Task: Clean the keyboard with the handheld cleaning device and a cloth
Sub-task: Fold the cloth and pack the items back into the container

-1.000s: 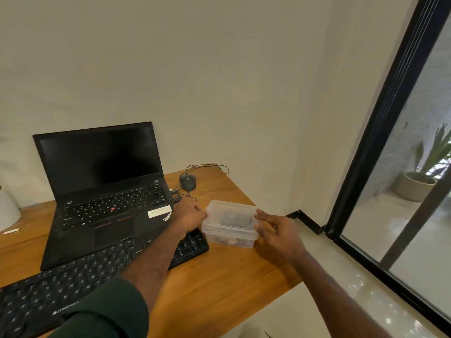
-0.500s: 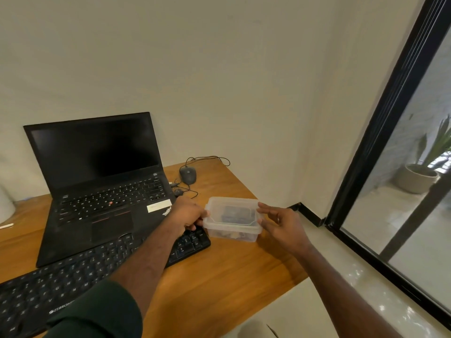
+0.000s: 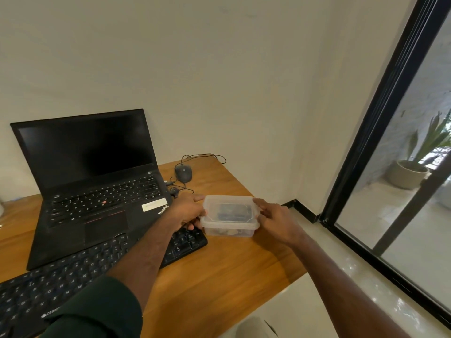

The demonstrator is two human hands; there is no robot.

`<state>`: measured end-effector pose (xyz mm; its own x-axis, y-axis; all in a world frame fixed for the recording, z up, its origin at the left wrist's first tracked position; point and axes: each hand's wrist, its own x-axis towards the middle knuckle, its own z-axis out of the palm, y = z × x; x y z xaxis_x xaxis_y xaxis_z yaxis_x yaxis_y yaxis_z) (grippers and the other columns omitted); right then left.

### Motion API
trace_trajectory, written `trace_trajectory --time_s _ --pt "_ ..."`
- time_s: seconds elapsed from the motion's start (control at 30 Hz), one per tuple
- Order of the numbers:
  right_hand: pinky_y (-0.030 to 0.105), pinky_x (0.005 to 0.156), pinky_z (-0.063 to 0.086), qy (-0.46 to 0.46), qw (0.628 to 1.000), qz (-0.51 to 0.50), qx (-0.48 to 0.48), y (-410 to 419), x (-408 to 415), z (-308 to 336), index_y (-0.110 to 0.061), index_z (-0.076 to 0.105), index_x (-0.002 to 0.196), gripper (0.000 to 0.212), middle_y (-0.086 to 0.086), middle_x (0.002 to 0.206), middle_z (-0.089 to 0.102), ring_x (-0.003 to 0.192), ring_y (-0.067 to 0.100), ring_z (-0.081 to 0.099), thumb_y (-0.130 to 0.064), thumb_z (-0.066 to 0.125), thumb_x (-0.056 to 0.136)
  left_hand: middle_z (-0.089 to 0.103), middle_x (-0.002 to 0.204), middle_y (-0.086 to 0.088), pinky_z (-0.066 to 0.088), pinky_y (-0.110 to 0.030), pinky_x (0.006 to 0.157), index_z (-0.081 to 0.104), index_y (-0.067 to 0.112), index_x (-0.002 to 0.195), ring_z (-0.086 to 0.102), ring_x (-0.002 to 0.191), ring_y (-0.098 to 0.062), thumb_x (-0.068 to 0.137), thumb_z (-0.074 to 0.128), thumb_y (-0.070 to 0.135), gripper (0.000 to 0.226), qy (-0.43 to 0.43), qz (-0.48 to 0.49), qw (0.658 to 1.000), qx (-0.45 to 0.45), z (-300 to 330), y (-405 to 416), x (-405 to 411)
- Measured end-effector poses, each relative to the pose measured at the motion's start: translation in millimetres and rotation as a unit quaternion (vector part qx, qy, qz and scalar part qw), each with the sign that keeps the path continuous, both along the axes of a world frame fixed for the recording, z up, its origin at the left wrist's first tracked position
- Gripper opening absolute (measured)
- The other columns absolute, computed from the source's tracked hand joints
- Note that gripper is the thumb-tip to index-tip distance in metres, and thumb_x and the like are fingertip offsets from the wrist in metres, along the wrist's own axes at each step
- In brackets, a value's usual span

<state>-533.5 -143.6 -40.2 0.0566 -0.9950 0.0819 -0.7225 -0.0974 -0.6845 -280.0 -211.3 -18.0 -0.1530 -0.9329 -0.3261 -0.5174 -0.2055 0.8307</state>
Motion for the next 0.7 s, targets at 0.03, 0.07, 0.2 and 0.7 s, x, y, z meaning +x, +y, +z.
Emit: trace_trajectory --time_s 0.03,0.07,0.2,0.7 --pt "0.039 0.099 0.055 0.018 1.000 0.001 0.012 -2.8 -0.4 1.6 -0.024 0.044 0.151 0.051 -0.003 0.141 0.060 0.122 0.017 0.062 -0.027 0.057 0.102 0.075 0.093 -0.018 0.047 -0.024 0.041 0.049 0.017 0.147 0.066 0.054 -0.017 0.092 0.059 -0.005 0.060 -0.006 -0.006 1.000 0.007 1.2 -2.1 0.6" --pt "0.042 0.100 0.056 0.029 0.999 -0.001 0.025 -4.7 -1.1 2.4 -0.026 0.042 0.152 0.053 -0.002 0.143 0.059 0.124 0.020 0.061 -0.029 0.057 0.101 0.076 0.090 -0.018 0.048 -0.025 0.042 0.051 0.015 0.145 0.067 0.055 -0.018 0.092 0.059 -0.005 0.057 -0.010 -0.009 1.000 0.015 2.3 -4.0 1.3" --pt "0.047 0.102 0.054 0.039 0.998 -0.002 0.047 -13.5 -7.4 -0.7 -0.030 0.045 0.151 0.054 -0.004 0.146 0.057 0.126 0.022 0.060 -0.033 0.060 0.099 0.075 0.080 -0.022 0.048 -0.028 0.044 0.064 0.003 0.124 0.068 0.060 -0.025 0.091 0.057 -0.002 0.035 -0.048 -0.013 0.998 0.033 4.6 -11.8 -0.3" --pt "0.037 0.074 0.061 -0.211 0.942 -0.205 0.161 4.8 15.9 -11.4 -0.007 0.072 0.100 0.047 0.013 0.082 0.077 0.063 0.018 0.069 -0.052 0.065 0.093 0.073 0.090 -0.025 0.047 -0.025 0.037 0.067 0.004 0.122 0.062 0.046 -0.021 0.093 0.048 -0.007 0.037 -0.011 0.063 0.997 -0.036 -8.0 12.8 -15.4"
